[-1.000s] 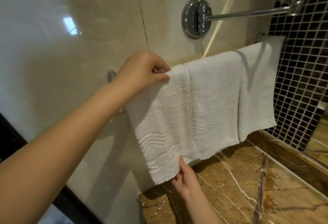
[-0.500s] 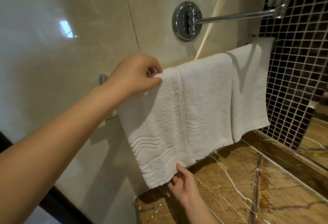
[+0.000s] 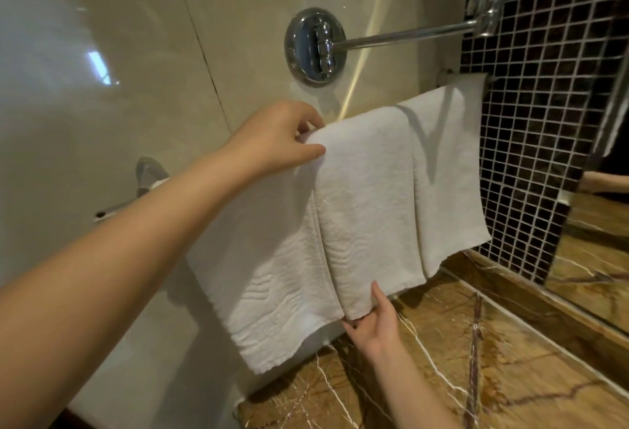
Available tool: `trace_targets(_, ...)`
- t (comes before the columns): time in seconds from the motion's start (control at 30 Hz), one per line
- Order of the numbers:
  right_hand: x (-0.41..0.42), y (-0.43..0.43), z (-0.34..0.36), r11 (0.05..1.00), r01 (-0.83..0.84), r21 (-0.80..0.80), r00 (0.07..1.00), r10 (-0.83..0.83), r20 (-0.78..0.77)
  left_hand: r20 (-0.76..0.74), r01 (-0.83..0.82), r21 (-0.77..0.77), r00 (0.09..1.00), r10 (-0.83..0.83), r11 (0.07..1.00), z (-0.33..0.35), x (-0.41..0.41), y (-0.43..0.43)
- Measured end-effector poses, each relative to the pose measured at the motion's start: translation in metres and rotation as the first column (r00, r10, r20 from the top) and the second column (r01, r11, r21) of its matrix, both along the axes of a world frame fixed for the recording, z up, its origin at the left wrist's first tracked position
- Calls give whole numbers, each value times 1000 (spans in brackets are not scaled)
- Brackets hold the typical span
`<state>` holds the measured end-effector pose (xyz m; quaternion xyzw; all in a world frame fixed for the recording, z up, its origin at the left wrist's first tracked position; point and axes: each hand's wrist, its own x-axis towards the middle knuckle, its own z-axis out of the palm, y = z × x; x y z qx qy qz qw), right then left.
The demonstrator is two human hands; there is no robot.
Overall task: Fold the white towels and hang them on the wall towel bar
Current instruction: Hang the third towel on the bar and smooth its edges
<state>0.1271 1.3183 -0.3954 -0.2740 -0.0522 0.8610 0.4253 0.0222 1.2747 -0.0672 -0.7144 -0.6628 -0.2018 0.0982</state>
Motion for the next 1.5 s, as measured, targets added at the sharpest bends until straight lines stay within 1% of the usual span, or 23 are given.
trace_targets(0.1, 2, 9, -2, 1000, -16, 15, 1000, 16, 19, -18, -5, 2, 1000, 5, 1000, -1, 0, 7)
trace_targets(0.3, 3, 16, -16, 999, -32, 25, 999, 32, 1, -20, -4, 28, 1000, 4, 1000, 0, -3, 11)
trace_targets(0.5, 6, 18, -25, 998, 15, 58, 996, -20, 87, 22, -9, 16, 1000, 9, 1000, 2, -3, 11)
trace_targets(0.63, 12, 18, -24, 998, -22, 53, 995, 17, 95, -35, -18, -11, 999, 18, 1000, 9, 3, 15)
trace_targets(0.7, 22, 18, -19, 999, -33, 39, 995, 29, 99, -26, -8, -1, 1000, 8, 1000, 12, 7, 21)
trace_targets(0.77, 36, 23, -19, 1000, 9, 0, 994, -9, 112, 2, 28, 18, 1000, -28, 999, 13, 14, 30)
trace_targets(0.83, 49, 35, -20, 995, 93, -42, 990, -88, 110, 16, 66, 48, 998, -67, 997, 14, 22, 41)
trace_targets(0.93, 65, 59, -20, 979, 191, -71, 978, -184, 99, 3, 99, 58, 995, -99, 993, 17, 38, 60)
trace_targets(1.0, 71, 73, -20, 972, 221, -75, 972, -214, 93, -15, 110, 57, 994, -110, 992, 19, 47, 73)
trace_targets(1.1, 74, 88, -15, 977, 210, -42, 977, -208, 53, -41, 126, 46, 991, -124, 991, 21, 58, 90)
trace_targets(1.27, 65, 98, 2, 984, 177, 3, 984, -176, -38, -33, 165, 22, 986, -164, 986, 16, 70, 111)
trace_targets(1.4, 60, 103, -3, 990, 141, 2, 989, -140, -38, -78, 176, 55, 982, -172, 983, 10, 75, 119)
trace_targets(1.5, 61, 104, -10, 992, 127, 5, 992, -127, 9, -52, 164, 90, 986, -160, 982, 7, 76, 123)
